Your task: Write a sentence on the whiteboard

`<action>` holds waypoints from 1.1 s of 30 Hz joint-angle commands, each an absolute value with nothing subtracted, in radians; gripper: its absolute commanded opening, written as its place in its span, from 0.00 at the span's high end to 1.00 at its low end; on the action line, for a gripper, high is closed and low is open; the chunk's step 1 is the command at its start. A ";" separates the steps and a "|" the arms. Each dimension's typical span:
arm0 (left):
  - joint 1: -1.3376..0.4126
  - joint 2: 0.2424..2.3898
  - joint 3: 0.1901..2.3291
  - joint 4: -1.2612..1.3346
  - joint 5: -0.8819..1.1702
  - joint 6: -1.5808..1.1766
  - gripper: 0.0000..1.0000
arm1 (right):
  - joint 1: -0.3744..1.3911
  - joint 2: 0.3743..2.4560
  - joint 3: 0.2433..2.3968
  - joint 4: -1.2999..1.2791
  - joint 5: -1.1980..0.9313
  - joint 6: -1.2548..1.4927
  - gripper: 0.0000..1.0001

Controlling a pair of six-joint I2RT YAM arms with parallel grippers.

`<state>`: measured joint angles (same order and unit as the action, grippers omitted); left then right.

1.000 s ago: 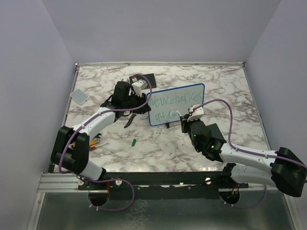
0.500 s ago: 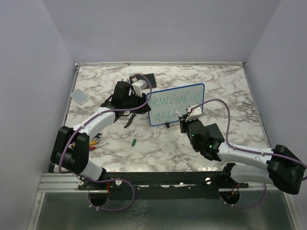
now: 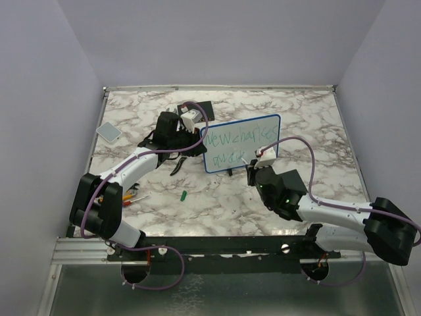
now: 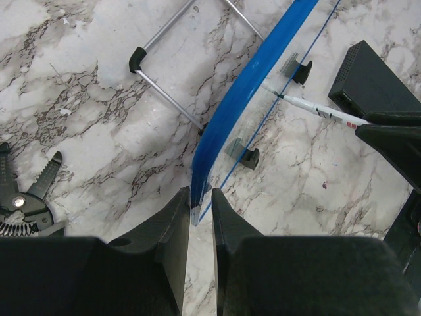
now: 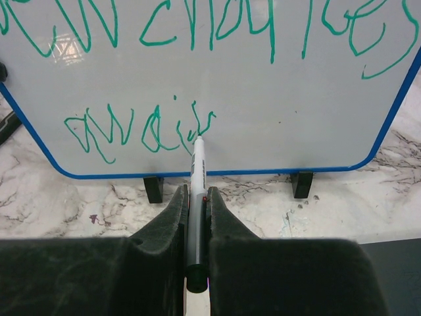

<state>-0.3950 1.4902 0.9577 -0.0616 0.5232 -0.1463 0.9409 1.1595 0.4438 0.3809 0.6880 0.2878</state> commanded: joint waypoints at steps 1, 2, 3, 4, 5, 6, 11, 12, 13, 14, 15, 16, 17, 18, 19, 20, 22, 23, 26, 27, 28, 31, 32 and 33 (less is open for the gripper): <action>-0.401 1.463 0.963 -0.060 0.522 -0.147 0.80 | 0.937 1.193 0.454 0.331 0.720 0.330 0.99; -0.400 1.463 0.963 -0.060 0.522 -0.147 0.80 | 0.937 1.201 0.455 0.328 0.721 0.335 0.99; -0.400 1.461 0.963 -0.060 0.522 -0.148 0.80 | 0.937 1.205 0.455 0.325 0.721 0.340 0.99; -0.400 1.462 0.963 -0.060 0.522 -0.147 0.80 | 0.937 1.209 0.454 0.324 0.722 0.347 0.99; -0.400 1.462 0.963 -0.061 0.520 -0.147 0.80 | 0.937 1.213 0.453 0.323 0.725 0.351 0.99; -0.401 1.462 0.963 -0.061 0.521 -0.147 0.80 | 0.937 1.215 0.453 0.323 0.728 0.353 0.99; -0.400 1.463 0.963 -0.060 0.521 -0.147 0.80 | 0.937 1.217 0.451 0.324 0.744 0.355 0.99; -0.400 1.463 0.964 -0.060 0.521 -0.148 0.80 | 0.937 1.215 0.452 0.324 0.748 0.354 0.99; -0.400 1.464 0.964 -0.060 0.521 -0.148 0.80 | 0.937 1.215 0.454 0.324 0.753 0.353 0.99; -0.400 1.464 0.964 -0.060 0.522 -0.148 0.80 | 0.937 1.214 0.455 0.325 0.757 0.350 0.99; -0.400 1.464 0.964 -0.060 0.521 -0.147 0.80 | 0.937 1.213 0.456 0.324 0.763 0.347 0.99; -0.400 1.465 0.964 -0.060 0.520 -0.147 0.80 | 0.937 1.213 0.458 0.324 0.771 0.346 0.99; -0.401 1.464 0.963 -0.060 0.521 -0.148 0.80 | 0.937 1.215 0.460 0.325 0.778 0.344 0.99; -0.401 1.464 0.963 -0.060 0.522 -0.148 0.80 | 0.937 1.214 0.462 0.323 0.789 0.341 0.99; -0.400 1.463 0.963 -0.060 0.522 -0.148 0.80 | 0.937 1.213 0.464 0.323 0.795 0.339 1.00; -0.400 1.463 0.963 -0.060 0.521 -0.147 0.80 | 0.937 1.208 0.466 0.323 0.795 0.332 0.99; -0.400 1.464 0.963 -0.060 0.521 -0.148 0.80 | 0.937 1.194 0.471 0.323 0.795 0.323 0.99; -0.401 1.464 0.963 -0.060 0.521 -0.147 0.80 | 0.937 1.182 0.472 0.323 0.792 0.318 0.99; -0.401 1.463 0.963 -0.060 0.520 -0.147 0.80 | 0.937 1.127 0.464 0.327 0.780 0.306 0.99; -0.400 1.463 0.963 -0.060 0.520 -0.146 0.80 | 0.937 1.104 0.460 0.329 0.776 0.300 0.99; -0.400 1.463 0.963 -0.060 0.519 -0.146 0.80 | 0.937 1.082 0.457 0.326 0.774 0.301 0.99; -0.401 1.462 0.964 -0.060 0.520 -0.146 0.80 | 0.937 1.036 0.454 0.300 0.777 0.306 0.99; -0.401 1.463 0.965 -0.060 0.520 -0.146 0.80 | 0.937 1.030 0.455 0.288 0.780 0.311 0.99; -0.400 1.463 0.965 -0.060 0.520 -0.148 0.80 | 0.937 1.029 0.454 0.279 0.787 0.316 0.99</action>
